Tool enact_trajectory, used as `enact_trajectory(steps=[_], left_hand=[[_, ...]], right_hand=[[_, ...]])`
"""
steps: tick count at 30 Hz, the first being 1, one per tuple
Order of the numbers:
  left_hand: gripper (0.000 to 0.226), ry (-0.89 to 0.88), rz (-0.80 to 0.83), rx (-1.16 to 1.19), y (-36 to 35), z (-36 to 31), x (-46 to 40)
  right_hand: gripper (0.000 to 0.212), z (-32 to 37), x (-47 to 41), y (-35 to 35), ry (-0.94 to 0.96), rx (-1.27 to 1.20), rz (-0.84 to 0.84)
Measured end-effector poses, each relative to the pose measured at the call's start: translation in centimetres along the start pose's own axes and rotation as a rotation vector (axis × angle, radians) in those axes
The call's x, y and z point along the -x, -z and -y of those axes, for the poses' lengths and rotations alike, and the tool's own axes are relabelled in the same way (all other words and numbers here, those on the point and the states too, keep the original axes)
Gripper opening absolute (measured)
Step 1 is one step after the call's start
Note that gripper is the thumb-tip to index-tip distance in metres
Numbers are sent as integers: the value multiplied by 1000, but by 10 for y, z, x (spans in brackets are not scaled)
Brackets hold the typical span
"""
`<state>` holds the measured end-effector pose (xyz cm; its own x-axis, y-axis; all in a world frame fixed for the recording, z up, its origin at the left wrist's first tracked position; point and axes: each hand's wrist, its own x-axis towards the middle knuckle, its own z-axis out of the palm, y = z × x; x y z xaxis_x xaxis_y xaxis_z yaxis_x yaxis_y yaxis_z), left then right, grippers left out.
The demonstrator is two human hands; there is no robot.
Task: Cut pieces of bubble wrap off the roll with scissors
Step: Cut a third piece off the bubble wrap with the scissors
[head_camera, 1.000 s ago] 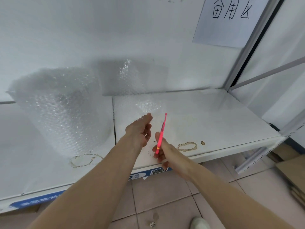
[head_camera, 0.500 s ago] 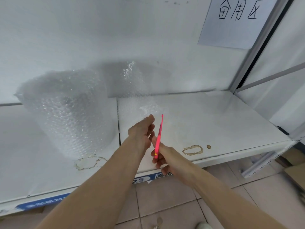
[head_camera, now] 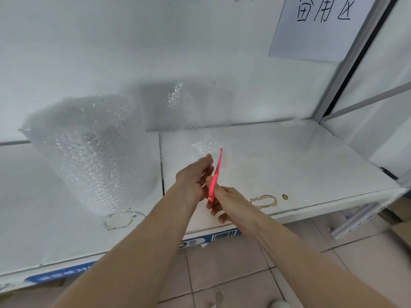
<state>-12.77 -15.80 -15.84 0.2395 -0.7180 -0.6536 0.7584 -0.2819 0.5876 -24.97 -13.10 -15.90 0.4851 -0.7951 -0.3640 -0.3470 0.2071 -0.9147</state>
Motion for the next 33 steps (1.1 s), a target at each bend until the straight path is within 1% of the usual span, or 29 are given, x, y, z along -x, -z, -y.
enact_trajectory(steps=[7,15,22,33], left_hand=[[20,-21,3,36,-2,4,-2],[24,-9,6,75,-1,4,-2],[17,-35,2,72,-1,4,-2],[18,-66,2,84,-1,3,4]], right_hand=[[61,-1,0,1,22,3,17],[60,-2,1,0,42,5,15],[61,-2,1,0,41,-6,32],[51,-5,1,-3,60,-45,29]])
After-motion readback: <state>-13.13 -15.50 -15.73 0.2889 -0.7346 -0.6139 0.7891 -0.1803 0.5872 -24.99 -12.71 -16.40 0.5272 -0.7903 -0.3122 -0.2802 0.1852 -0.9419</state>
